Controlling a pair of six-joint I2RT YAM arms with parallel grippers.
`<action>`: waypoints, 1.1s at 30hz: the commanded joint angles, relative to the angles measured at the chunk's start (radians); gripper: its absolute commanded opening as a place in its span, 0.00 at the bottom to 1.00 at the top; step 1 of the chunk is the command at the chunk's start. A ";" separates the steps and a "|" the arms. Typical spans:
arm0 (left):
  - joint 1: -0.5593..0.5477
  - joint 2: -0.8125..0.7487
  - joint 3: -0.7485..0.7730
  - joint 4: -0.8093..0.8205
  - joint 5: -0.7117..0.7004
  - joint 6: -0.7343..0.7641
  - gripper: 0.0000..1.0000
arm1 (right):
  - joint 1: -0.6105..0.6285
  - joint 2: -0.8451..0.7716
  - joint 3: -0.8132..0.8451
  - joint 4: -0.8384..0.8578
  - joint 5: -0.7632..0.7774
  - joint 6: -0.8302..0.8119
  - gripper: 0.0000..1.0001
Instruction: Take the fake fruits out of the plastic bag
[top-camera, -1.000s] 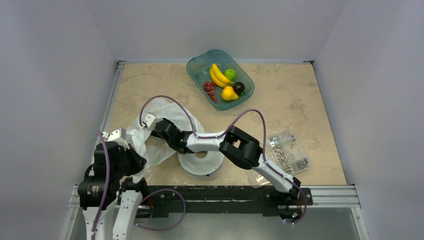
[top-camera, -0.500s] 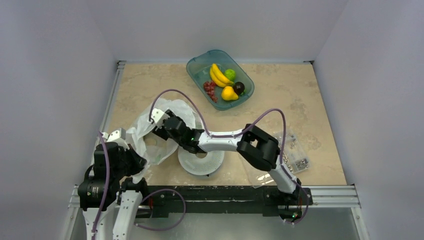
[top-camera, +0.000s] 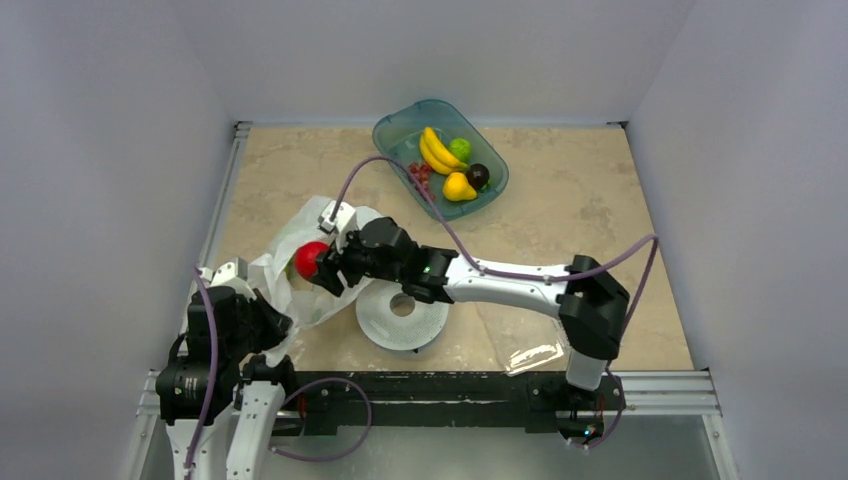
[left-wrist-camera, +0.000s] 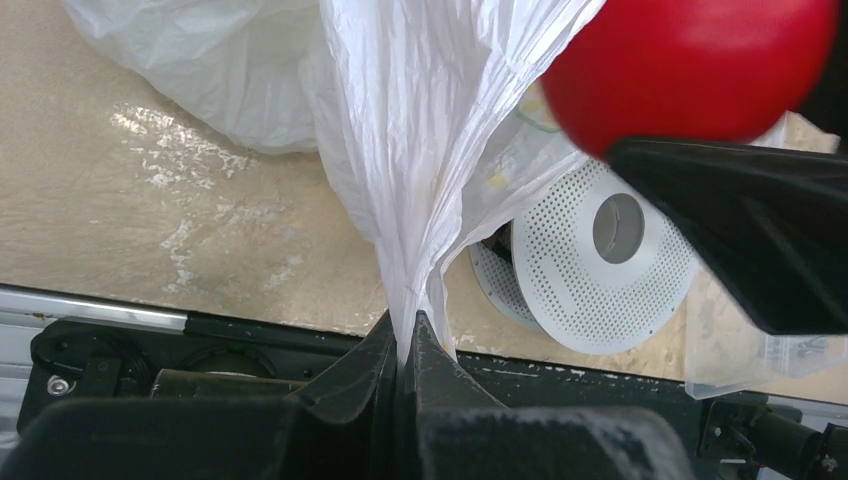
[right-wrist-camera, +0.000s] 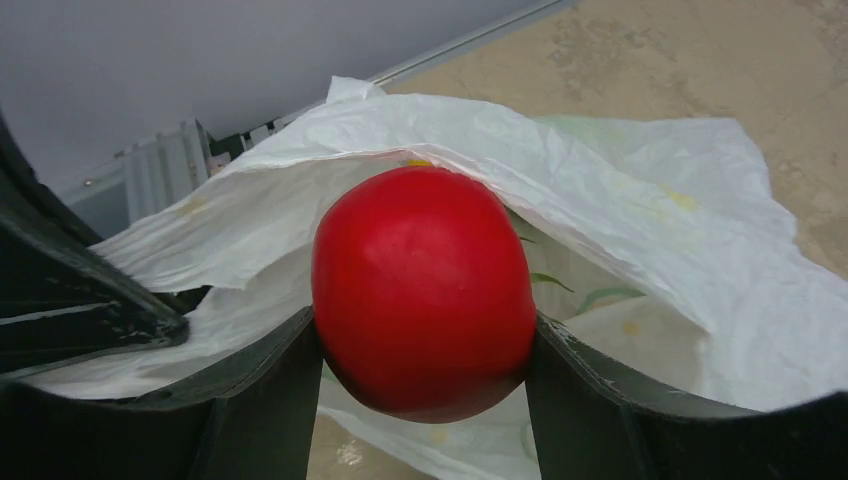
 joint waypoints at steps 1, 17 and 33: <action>-0.001 0.004 0.000 0.050 -0.006 -0.030 0.00 | -0.062 -0.155 0.020 -0.141 -0.036 0.091 0.00; 0.005 0.026 -0.025 0.052 0.025 -0.025 0.00 | -0.509 -0.120 0.203 -0.337 0.302 0.093 0.00; 0.056 0.067 -0.035 0.065 0.083 0.010 0.00 | -0.612 0.540 0.847 -0.378 0.134 0.049 0.19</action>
